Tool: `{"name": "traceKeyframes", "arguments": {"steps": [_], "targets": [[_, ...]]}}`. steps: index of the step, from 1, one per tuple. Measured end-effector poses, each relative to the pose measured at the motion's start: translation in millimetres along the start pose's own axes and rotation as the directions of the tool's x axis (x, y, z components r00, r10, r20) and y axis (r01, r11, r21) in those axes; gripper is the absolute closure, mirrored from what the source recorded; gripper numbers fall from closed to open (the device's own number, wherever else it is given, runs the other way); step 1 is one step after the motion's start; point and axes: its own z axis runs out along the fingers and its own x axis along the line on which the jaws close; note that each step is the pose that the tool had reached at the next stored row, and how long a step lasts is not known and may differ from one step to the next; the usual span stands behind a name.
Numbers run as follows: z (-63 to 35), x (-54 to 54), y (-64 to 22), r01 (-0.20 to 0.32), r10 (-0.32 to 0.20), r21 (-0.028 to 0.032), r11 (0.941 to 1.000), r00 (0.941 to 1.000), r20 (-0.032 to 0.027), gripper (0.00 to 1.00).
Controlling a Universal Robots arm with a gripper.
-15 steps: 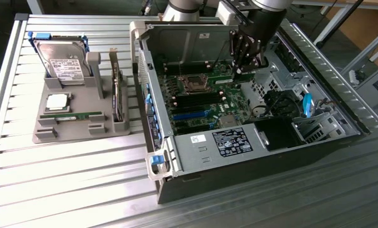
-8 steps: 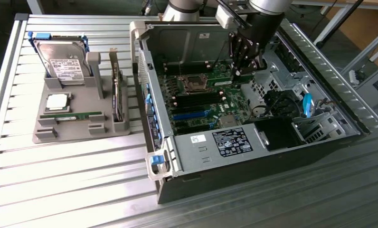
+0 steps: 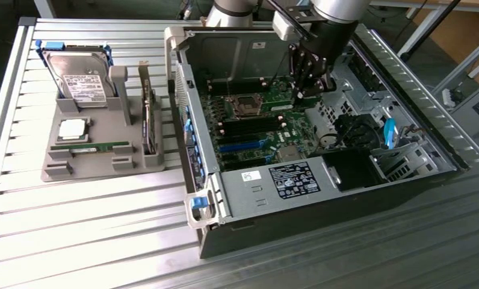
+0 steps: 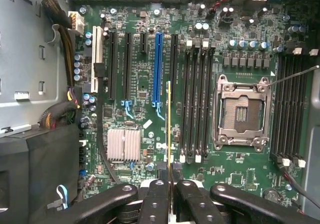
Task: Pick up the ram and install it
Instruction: 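Insert the ram into the slot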
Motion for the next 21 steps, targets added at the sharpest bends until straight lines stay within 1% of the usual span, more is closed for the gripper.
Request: {"name": "traceKeyframes", "arguments": {"steps": [11,21], "targets": [[12.8,-0.5,0.1,0.000,0.000,0.0000,1.0000,1.0000,0.0000,0.89],[20.3,-0.7,0.1,0.000,0.000,0.0000,1.0000,1.0000,0.0000,0.89]]}}
